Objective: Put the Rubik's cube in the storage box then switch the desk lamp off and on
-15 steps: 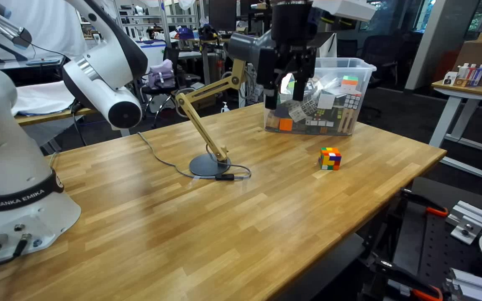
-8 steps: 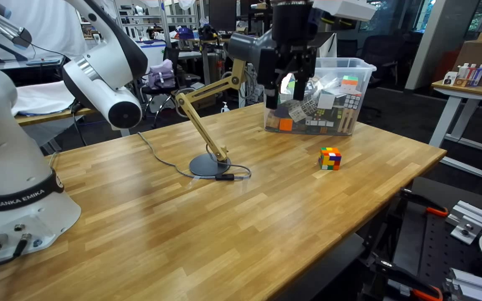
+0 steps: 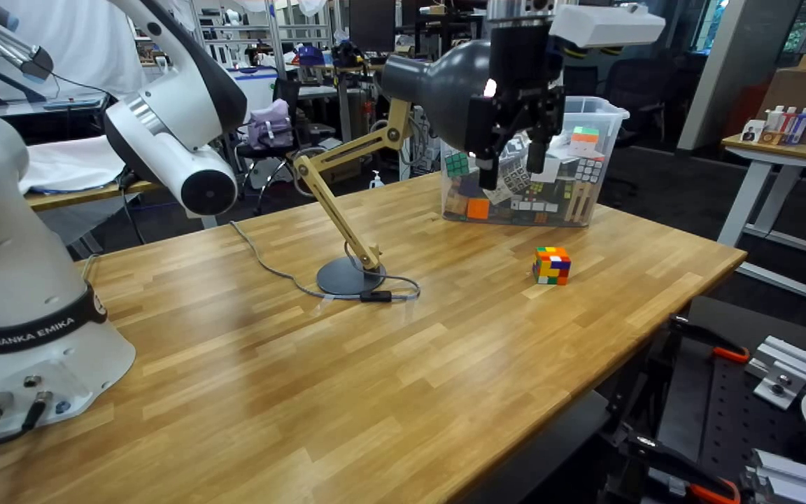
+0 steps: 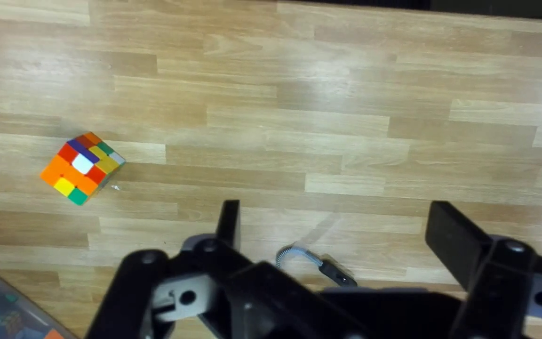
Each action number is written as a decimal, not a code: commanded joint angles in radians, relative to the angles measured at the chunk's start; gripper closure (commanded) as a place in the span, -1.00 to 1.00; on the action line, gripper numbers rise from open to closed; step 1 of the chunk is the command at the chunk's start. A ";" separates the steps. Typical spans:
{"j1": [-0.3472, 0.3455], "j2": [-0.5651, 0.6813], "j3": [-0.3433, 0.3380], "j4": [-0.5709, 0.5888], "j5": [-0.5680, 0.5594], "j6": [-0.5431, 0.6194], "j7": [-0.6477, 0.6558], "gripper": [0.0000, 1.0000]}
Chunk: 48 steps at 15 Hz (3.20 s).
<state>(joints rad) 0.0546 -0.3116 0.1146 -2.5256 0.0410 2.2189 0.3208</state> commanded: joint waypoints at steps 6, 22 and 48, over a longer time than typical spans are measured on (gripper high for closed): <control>-0.042 -0.172 0.015 -0.161 0.009 -0.002 0.159 -1.00; -0.170 -0.094 -0.044 -0.160 -0.012 0.016 0.194 -1.00; -0.242 0.044 -0.125 -0.158 -0.010 0.064 0.227 -1.00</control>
<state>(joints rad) -0.1660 -0.3119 0.0035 -2.6962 0.0395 2.2528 0.5167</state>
